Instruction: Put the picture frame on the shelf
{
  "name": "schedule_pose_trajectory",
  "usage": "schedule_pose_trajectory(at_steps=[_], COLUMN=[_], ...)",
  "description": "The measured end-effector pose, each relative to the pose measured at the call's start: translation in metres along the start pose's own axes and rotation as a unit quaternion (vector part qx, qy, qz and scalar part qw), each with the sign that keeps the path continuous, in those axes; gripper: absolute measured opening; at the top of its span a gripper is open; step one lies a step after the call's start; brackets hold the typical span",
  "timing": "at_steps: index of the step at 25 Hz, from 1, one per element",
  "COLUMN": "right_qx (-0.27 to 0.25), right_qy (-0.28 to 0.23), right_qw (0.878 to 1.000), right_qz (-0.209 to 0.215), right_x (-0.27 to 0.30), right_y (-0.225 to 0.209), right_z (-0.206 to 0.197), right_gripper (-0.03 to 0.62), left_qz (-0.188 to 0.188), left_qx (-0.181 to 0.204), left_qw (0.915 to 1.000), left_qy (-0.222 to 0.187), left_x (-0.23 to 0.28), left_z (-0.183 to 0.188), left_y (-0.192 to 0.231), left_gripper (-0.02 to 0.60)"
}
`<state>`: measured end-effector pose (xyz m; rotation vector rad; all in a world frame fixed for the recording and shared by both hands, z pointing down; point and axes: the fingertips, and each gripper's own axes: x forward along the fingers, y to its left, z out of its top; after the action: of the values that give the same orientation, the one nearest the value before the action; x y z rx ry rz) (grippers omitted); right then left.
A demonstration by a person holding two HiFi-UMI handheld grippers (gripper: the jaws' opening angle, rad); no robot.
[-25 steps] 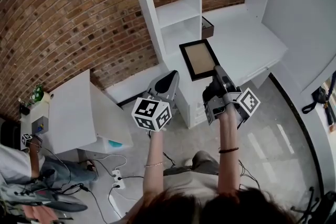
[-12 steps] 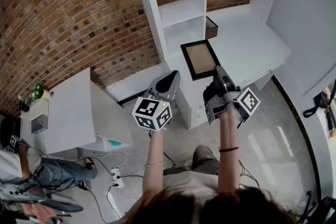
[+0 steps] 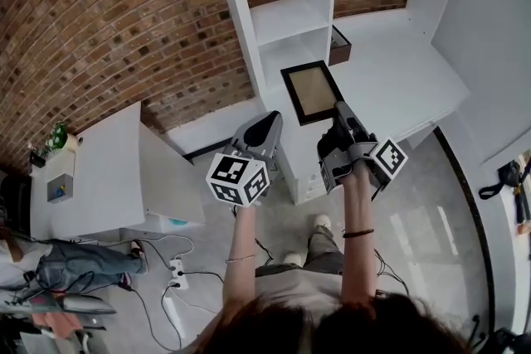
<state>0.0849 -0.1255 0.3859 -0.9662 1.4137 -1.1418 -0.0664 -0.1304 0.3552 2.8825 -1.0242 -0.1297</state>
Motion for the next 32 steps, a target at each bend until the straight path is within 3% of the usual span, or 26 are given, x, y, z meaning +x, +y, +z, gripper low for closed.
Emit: schedule_pose_trajectory(at_steps=[24,32], right_qx=[0.012,0.010], right_qy=[0.114,0.145], right_qw=[0.992,0.988], right_qz=[-0.044,-0.049], right_x=[0.104,0.124], right_y=[-0.051,-0.064], right_z=[0.047,0.051], right_gripper=[0.075,0.075], left_qz=[0.112,0.131], left_qx=[-0.037,-0.045], left_qw=[0.9929,0.9903], left_qy=[-0.017,-0.016], left_x=[0.081,0.098], left_z=[-0.018,-0.032], left_y=[0.048,0.054], left_gripper=[0.011,0.011])
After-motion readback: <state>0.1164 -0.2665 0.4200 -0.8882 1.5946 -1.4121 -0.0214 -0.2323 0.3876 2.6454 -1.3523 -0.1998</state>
